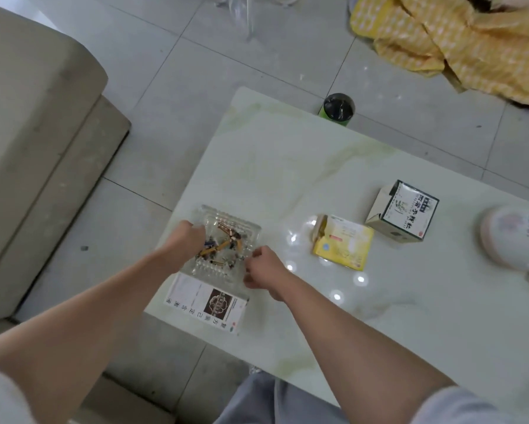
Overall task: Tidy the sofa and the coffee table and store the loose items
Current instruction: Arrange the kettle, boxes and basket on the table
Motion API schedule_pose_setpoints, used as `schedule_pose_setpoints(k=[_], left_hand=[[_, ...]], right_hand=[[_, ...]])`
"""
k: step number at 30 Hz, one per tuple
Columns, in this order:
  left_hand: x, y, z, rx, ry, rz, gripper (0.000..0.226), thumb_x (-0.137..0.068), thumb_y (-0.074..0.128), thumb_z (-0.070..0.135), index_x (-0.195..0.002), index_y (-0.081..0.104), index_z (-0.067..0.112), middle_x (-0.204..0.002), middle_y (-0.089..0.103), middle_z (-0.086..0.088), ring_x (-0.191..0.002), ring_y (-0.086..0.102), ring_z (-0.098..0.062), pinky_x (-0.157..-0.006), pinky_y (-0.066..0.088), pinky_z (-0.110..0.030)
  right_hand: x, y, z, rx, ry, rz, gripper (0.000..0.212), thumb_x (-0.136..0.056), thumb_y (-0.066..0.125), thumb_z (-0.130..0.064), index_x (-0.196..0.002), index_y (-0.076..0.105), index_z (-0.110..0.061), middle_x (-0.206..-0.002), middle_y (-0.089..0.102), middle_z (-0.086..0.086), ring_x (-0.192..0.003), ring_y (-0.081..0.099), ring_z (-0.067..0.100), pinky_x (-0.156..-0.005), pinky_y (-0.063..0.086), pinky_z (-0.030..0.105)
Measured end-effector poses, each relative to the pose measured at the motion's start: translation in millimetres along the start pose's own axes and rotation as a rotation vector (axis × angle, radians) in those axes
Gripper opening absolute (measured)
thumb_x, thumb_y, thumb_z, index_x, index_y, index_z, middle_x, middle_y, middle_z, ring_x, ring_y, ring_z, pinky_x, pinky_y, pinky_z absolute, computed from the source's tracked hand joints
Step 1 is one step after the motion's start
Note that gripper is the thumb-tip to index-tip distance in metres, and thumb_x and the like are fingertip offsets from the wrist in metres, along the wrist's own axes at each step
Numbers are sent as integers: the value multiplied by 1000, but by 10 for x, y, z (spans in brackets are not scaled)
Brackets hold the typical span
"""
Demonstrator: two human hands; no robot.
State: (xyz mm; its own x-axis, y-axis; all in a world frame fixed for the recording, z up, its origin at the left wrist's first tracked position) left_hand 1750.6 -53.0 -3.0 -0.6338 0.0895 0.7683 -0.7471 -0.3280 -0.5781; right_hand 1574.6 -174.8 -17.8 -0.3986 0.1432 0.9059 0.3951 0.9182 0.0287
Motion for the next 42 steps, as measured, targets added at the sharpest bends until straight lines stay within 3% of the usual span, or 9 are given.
schedule_pose_setpoints(k=[5, 13, 17, 23, 26, 30, 33, 39, 42], left_hand=[[-82, -2, 309, -10, 110, 22, 34, -94, 34, 23, -116, 54, 5, -98, 57, -12, -78, 50, -23, -63, 35, -29], [-446, -3, 1335, 208, 244, -7, 50, -96, 39, 25, -146, 34, 23, -105, 58, -1, -73, 49, -7, -66, 40, -29], [-835, -250, 1989, 139, 330, 16, 52, -96, 38, 26, -149, 33, 24, -120, 57, -11, -67, 50, -13, -55, 36, -24], [-1150, -608, 2374, -36, 418, 33, 55, -98, 37, 28, -153, 29, 22, -146, 45, -11, -106, 51, -26, -78, 36, -29], [-1136, -634, 2201, -54, 433, 14, 59, -97, 42, 32, -153, 27, 22, -147, 44, -9, -110, 51, -24, -81, 39, -29], [-825, -568, 1359, -127, 277, 171, 57, -90, 51, 36, -142, 41, 13, -141, 45, -18, -128, 44, -36, -104, 38, -42], [-384, -288, 540, -257, 80, 63, 59, -82, 51, 47, -130, 49, 14, -131, 53, -19, -122, 49, -38, -100, 42, -42], [329, 178, -639, -132, -348, -179, 80, -87, 50, 54, -146, 31, 4, -142, 47, -18, -118, 52, -37, -81, 44, -37], [512, 347, -454, -113, -285, -189, 71, -89, 51, 49, -139, 42, -2, -115, 57, -15, -87, 59, -28, -66, 44, -30]], right_hand=[[-152, -271, -211, 37, -107, 186, 14, -94, 49, -26, -105, 49, -18, -106, 64, 14, -99, 65, 37, -89, 55, 56], [-437, -1165, -1133, 138, -277, 476, 36, -98, 43, -23, -130, 54, -13, -125, 61, 7, -104, 60, 26, -84, 50, 35], [-714, -1384, -1635, 51, -343, 547, 31, -98, 51, -23, -124, 59, -9, -121, 64, 14, -105, 63, 32, -92, 53, 44], [-996, -1370, -2160, 38, -370, 596, 33, -100, 50, -26, -127, 60, -10, -119, 64, 13, -100, 64, 32, -94, 54, 51], [-831, -1282, -2036, 140, -380, 617, 48, -100, 48, -42, -138, 50, -12, -120, 62, 10, -106, 60, 27, -96, 48, 40], [-356, -638, -1441, 445, -415, 487, 45, -93, 53, -54, -121, 56, -18, -94, 64, -2, -89, 62, 21, -74, 44, 32], [-78, -227, -692, 585, -191, 360, 35, -92, 49, -48, -107, 58, -18, -98, 64, -1, -87, 58, 23, -71, 44, 33], [392, 170, 536, 38, 230, 125, 41, -96, 47, -47, -119, 48, -13, -111, 63, 9, -91, 62, 25, -78, 57, 42], [491, 290, 627, 11, 228, 25, 42, -91, 51, -43, -120, 49, -12, -112, 67, 12, -89, 70, 28, -71, 60, 43]])
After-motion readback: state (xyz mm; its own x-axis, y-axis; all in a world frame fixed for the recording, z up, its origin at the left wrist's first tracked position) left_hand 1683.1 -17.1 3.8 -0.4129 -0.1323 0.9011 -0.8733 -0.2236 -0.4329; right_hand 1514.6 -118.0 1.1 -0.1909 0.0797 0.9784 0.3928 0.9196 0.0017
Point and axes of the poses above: each hand's wrist, its own x-axis away from the middle knuckle, its own y-axis out of the palm, z = x × y, the point moved 9 cm from there along -x, towards the middle knuckle
